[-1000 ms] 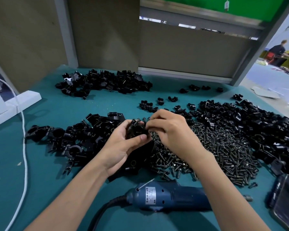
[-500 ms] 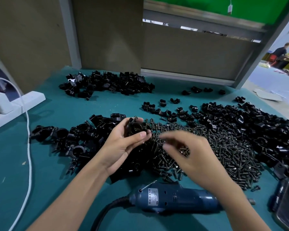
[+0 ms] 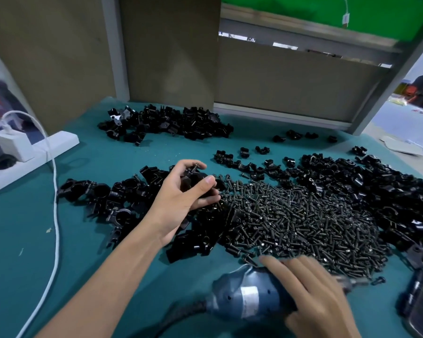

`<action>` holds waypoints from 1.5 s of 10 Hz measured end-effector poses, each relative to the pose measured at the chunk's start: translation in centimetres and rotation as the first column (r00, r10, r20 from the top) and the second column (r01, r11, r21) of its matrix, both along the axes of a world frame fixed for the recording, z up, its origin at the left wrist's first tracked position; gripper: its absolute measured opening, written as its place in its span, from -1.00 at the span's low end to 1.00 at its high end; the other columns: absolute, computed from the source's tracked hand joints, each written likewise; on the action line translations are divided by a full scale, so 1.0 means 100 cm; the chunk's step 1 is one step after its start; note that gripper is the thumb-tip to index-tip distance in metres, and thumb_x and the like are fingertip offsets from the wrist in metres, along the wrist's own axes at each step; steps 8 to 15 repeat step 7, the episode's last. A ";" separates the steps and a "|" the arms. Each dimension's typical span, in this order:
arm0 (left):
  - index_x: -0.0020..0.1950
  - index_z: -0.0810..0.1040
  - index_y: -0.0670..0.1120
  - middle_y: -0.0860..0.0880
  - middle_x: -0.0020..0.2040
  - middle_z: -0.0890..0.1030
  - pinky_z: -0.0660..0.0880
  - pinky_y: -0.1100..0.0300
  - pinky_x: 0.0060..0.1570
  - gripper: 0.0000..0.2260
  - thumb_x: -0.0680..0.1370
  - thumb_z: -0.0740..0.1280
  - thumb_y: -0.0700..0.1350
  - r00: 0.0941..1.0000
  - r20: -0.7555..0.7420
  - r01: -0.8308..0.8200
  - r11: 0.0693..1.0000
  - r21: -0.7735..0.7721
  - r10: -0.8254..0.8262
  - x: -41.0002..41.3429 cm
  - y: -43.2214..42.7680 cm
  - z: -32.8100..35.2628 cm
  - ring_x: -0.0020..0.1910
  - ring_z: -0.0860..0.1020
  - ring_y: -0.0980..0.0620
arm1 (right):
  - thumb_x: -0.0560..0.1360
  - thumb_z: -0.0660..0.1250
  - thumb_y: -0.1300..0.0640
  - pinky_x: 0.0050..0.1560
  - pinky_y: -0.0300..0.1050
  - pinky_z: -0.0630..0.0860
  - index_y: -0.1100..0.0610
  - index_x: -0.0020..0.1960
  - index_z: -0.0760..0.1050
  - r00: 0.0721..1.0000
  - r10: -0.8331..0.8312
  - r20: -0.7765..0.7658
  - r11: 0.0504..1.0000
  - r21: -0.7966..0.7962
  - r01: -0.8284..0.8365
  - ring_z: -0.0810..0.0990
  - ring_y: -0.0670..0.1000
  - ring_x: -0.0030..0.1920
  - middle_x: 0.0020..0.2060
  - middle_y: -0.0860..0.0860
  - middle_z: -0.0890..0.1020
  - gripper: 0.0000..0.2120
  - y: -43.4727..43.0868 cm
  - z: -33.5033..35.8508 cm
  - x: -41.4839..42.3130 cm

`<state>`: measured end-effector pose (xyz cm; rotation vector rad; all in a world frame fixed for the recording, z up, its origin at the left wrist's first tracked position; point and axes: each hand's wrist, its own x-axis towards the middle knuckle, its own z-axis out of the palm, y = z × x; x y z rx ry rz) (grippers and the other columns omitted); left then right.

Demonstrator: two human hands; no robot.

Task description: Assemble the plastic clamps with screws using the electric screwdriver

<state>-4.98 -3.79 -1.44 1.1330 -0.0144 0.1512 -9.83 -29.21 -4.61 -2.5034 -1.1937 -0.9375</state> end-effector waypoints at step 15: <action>0.05 0.53 0.21 0.06 0.09 0.60 0.53 -0.08 0.21 -0.71 0.45 0.53 -0.06 0.992 0.062 -0.126 0.871 0.474 0.110 0.002 0.000 -0.015 0.15 0.62 -0.12 | 0.30 0.15 -0.54 -0.35 -0.30 0.55 -0.02 0.17 0.64 0.950 -0.031 -0.312 0.982 -0.187 -0.030 0.53 -0.13 -0.18 -0.18 -0.12 0.60 -0.25 0.027 0.005 0.005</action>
